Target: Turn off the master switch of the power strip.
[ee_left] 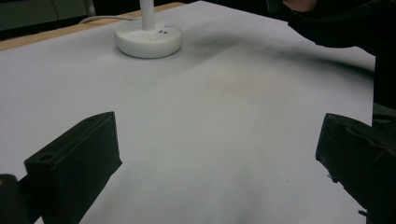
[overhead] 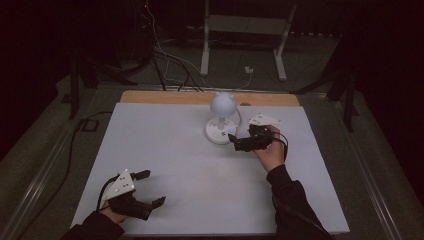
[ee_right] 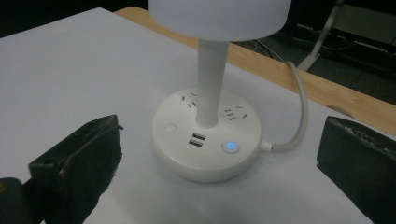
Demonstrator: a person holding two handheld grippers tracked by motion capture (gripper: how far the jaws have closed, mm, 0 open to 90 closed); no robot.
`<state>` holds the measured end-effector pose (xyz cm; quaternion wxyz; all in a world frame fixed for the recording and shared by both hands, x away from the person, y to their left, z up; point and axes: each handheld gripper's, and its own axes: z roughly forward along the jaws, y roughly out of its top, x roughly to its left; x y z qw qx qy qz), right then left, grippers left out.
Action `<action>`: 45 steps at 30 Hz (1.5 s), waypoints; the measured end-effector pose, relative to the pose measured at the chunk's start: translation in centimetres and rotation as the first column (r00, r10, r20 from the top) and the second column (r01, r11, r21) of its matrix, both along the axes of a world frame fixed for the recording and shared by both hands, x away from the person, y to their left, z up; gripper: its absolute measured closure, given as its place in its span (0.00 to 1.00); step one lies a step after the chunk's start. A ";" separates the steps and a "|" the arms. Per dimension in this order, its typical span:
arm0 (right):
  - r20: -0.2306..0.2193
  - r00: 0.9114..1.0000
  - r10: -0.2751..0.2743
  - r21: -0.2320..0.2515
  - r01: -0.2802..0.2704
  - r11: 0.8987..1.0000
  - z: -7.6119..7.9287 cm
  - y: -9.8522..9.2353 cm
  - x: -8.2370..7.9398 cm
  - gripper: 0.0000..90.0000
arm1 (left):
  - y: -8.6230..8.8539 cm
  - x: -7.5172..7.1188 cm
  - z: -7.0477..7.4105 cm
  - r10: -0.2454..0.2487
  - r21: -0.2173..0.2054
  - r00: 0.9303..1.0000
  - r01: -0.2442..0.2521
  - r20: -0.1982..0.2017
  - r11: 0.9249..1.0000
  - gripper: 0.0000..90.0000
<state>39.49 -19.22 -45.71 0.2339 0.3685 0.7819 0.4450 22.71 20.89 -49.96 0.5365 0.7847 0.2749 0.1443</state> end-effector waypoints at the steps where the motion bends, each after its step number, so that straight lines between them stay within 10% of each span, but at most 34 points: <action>1: 0.000 1.000 -0.009 -0.005 0.009 1.000 -0.1 0.0 0.1 0.04 | 0.0 0.0 0.0 0.001 -0.004 1.000 -0.001 -0.001 1.000 0.00; 20: -0.025 0.985 -0.171 0.030 0.172 0.985 -1.8 0.9 1.7 0.29 | 0.1 0.1 0.0 0.008 -0.018 1.000 -0.009 -0.011 1.000 0.00; 34: -0.068 0.964 -0.256 -0.057 0.253 0.966 -2.2 1.4 2.2 1.00 | 0.2 0.1 0.0 0.009 -0.019 1.000 -0.010 -0.010 1.000 0.00; 45: -0.053 0.960 -0.274 -0.078 0.270 0.960 -2.8 2.0 2.8 1.00 | 0.2 0.2 0.0 0.008 -0.024 1.000 -0.008 -0.014 1.000 0.00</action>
